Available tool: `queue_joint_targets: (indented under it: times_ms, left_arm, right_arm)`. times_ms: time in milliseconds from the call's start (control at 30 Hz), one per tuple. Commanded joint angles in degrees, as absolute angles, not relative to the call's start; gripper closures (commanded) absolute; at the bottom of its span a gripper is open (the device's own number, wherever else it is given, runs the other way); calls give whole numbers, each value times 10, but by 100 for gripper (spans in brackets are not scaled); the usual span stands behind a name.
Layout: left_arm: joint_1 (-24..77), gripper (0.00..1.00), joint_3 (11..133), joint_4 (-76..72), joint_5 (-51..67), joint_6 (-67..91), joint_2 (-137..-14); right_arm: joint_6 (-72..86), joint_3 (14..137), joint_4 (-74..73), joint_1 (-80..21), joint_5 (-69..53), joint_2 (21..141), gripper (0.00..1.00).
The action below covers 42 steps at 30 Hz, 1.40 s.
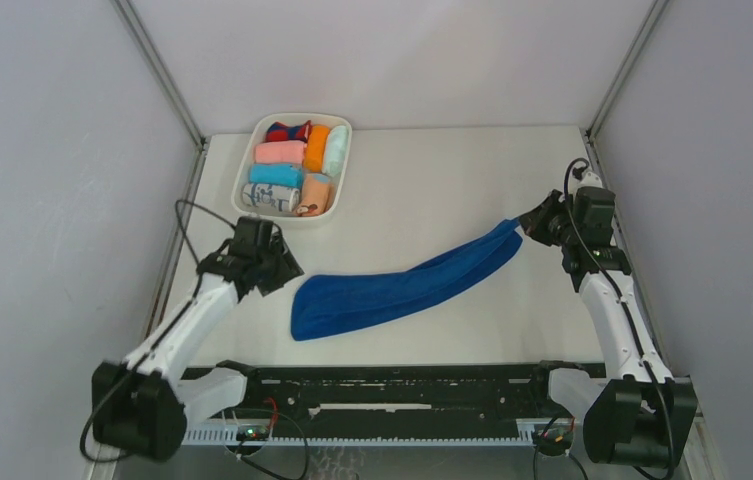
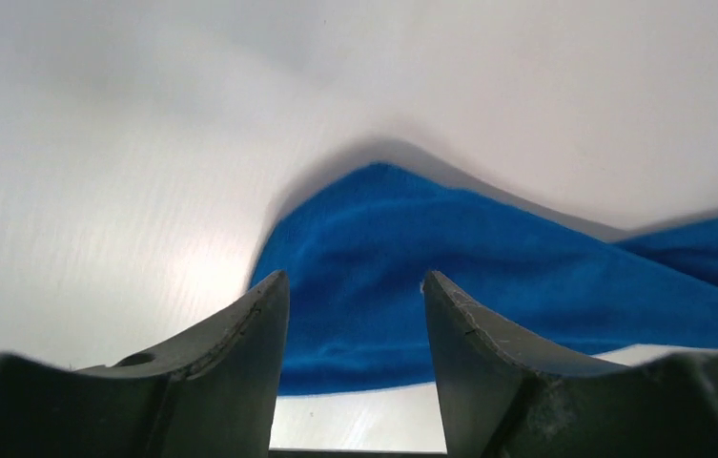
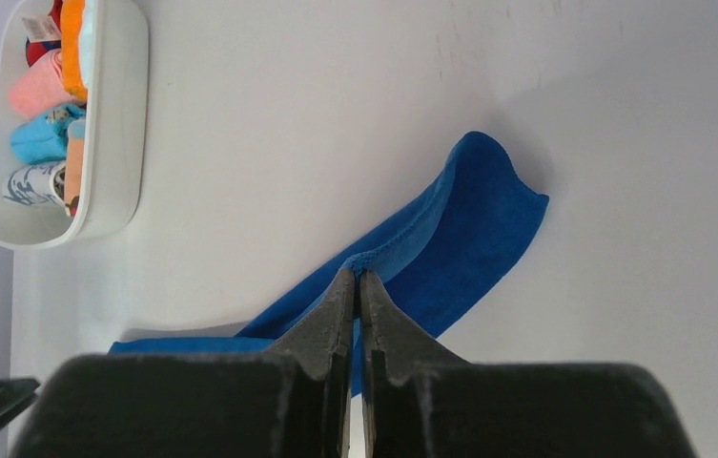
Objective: Roll the towels
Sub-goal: Flatten out the towel at the center of the board.
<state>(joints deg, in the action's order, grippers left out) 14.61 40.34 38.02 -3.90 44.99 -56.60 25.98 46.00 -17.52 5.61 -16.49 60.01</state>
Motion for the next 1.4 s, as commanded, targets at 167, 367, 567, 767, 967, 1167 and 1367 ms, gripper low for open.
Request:
queue_joint_targets:
  times_ms: [167, 367, 567, 767, 967, 1167, 1367]
  left_arm:
    - [193, 41, 525, 364, -67, 308, -779]
    - [205, 41, 557, 357, -83, 283, -864]
    - [210, 46, 579, 346, -86, 276, -937]
    - [210, 82, 605, 358, -115, 264, -959]
    - [213, 100, 655, 415, -239, 275, -896]
    - [249, 86, 642, 489, -383, 355, -823]
    - [260, 56, 554, 453, -382, 399, -734]
  right_arm:
    - [247, 455, -147, 49, -177, 592, 100]
    - [246, 454, -146, 48, -181, 594, 100]
    - [245, 454, -146, 48, -185, 595, 100]
    - [243, 454, -145, 48, -185, 595, 100]
    - [248, 454, -142, 48, -188, 587, 100]
    - [249, 454, -146, 48, -187, 576, 100]
    - [247, 454, -146, 48, -187, 576, 100]
